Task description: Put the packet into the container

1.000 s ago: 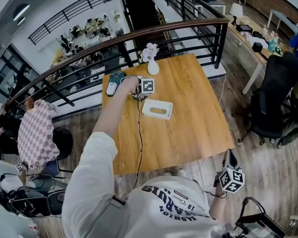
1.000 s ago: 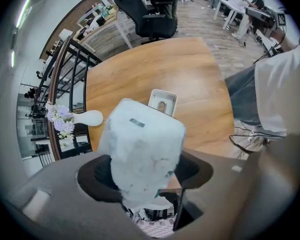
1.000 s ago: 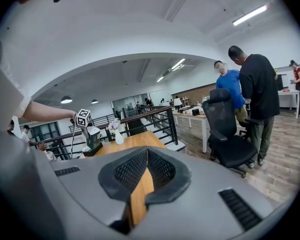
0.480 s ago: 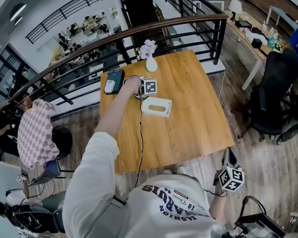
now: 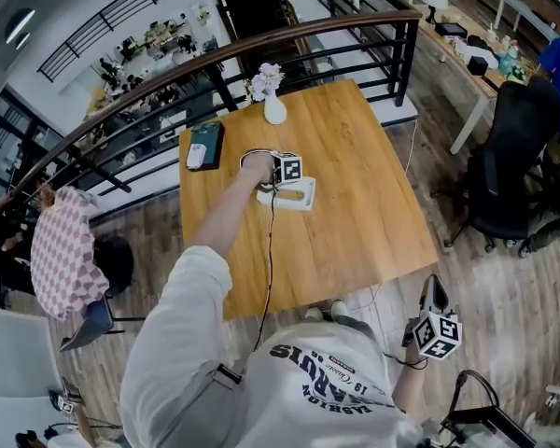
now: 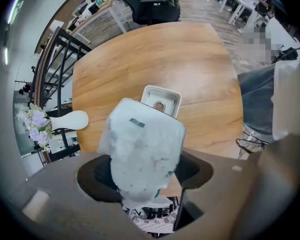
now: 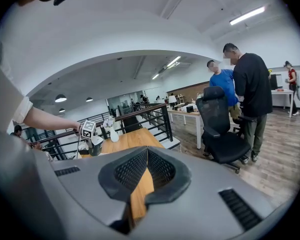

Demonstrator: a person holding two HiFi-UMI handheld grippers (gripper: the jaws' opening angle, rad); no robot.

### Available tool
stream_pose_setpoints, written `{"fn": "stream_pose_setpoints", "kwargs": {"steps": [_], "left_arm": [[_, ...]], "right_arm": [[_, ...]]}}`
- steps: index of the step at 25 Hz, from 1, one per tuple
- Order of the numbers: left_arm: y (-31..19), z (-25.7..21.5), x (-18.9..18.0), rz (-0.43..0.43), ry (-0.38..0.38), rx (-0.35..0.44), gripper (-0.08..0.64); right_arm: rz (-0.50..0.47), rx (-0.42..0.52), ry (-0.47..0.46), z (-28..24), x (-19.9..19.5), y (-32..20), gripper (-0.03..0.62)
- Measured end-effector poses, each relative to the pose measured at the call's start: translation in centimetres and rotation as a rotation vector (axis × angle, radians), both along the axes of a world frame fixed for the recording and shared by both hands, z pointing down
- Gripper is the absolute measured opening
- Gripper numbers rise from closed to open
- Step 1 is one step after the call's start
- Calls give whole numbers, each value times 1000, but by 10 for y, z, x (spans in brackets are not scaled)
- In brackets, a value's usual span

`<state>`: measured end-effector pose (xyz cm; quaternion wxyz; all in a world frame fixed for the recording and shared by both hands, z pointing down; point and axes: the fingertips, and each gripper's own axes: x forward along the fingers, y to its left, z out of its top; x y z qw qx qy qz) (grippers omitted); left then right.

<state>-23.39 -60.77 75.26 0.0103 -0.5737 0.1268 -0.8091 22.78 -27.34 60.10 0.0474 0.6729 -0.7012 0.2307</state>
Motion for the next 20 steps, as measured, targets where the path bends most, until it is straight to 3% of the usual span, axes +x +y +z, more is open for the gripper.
{"fn": "stream_pose_setpoints", "kwargs": {"steps": [8,15,20], "left_arm": [[5,48,5,10,-102,-45,307],[3,81,7,-19,-188,-41,307],[-1,101,19,-40,-214,4,307]], "right_arm": [[41,-28,-1,8,17,11,11],[90,-48,0,18,31,24,11],[130,-69,5,24,39,41,11]]}}
